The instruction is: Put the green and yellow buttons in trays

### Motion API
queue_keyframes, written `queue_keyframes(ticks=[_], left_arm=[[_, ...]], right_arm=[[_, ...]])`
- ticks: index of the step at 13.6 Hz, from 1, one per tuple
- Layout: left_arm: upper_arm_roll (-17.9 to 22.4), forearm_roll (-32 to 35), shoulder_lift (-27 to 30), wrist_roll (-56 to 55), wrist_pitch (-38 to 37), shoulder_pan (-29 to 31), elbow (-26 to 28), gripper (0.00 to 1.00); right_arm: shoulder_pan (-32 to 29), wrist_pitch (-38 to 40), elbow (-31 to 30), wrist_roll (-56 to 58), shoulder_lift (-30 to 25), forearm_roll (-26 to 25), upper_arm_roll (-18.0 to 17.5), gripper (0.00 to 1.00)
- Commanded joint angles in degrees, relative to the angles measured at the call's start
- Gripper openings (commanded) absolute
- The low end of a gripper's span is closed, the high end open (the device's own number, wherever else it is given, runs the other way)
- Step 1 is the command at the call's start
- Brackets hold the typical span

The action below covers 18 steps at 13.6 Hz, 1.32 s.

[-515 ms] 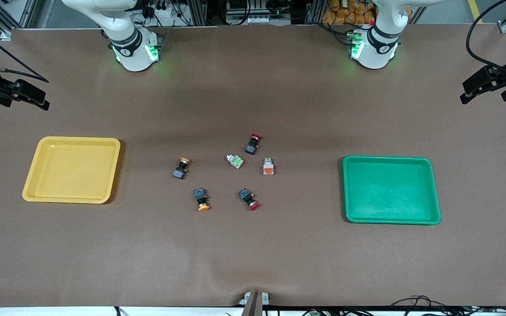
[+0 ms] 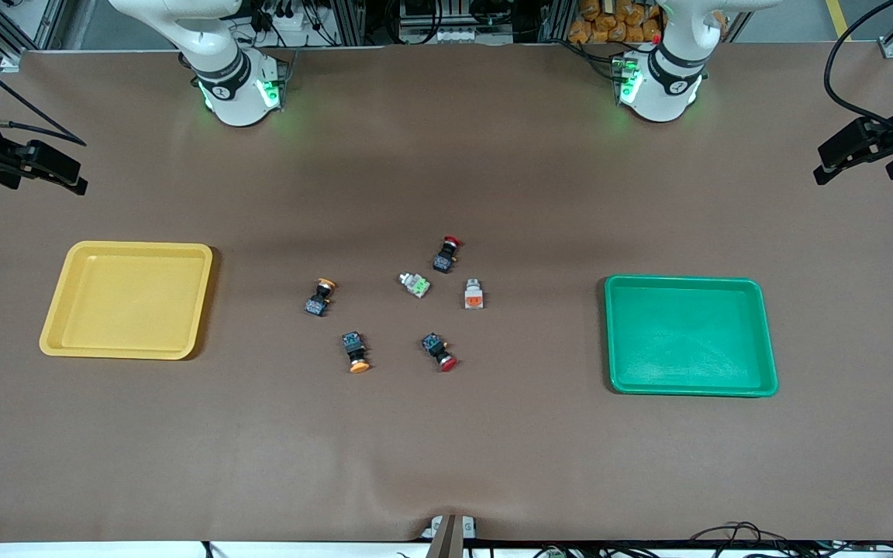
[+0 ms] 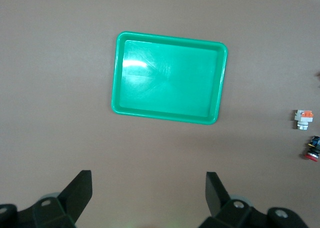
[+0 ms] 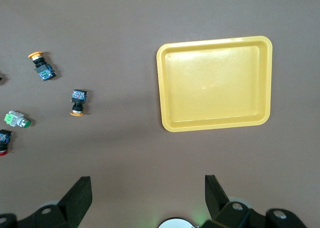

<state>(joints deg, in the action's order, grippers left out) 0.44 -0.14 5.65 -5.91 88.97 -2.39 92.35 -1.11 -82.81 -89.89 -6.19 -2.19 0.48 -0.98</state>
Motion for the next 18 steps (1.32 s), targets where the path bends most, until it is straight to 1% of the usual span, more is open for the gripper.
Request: queue_keyframes(ticks=[1, 4, 5, 7, 10, 12, 18], left_arm=[[0.3, 0.2, -2.5, 0.0, -0.6, -1.5, -1.9, 1.0], [-0.2, 0.2, -3.8, -0.7, -0.6, -2.3, -2.3, 1.0], [-0.4, 0.2, -4.8, -0.6, -0.5, -2.6, -3.3, 1.0], [-1.1, 0.2, -8.4, -1.3, -0.5, -4.0, -6.6, 1.0], [-1.6, 0.2, -12.1, -3.1, -0.3, -6.0, -8.4, 1.0], [-2.1, 0.2, -14.5, -3.5, 0.1, -7.1, -10.7, 1.0], [-2.6, 0.1, -18.4, -5.5, 3.9, -9.3, -11.0, 1.0]], right_arm=[[-0.1, 0.2, 0.8, -0.4, 0.3, 0.1, -0.2, 1.0], [-0.2, 0.3, 0.8, -0.4, 0.3, 0.1, -0.2, 1.0], [-0.2, 0.3, 0.8, -0.4, 0.3, 0.1, -0.2, 1.0], [-0.2, 0.5, 0.8, -0.4, 0.3, 0.1, -0.2, 1.0], [-0.3, 0.5, 0.8, -0.4, 0.3, 0.1, -0.2, 1.0], [-0.3, 0.5, 0.7, -0.4, 0.3, 0.1, -0.2, 1.0], [-0.2, 0.4, 0.7, -0.3, 0.3, 0.1, -0.1, 1.0]])
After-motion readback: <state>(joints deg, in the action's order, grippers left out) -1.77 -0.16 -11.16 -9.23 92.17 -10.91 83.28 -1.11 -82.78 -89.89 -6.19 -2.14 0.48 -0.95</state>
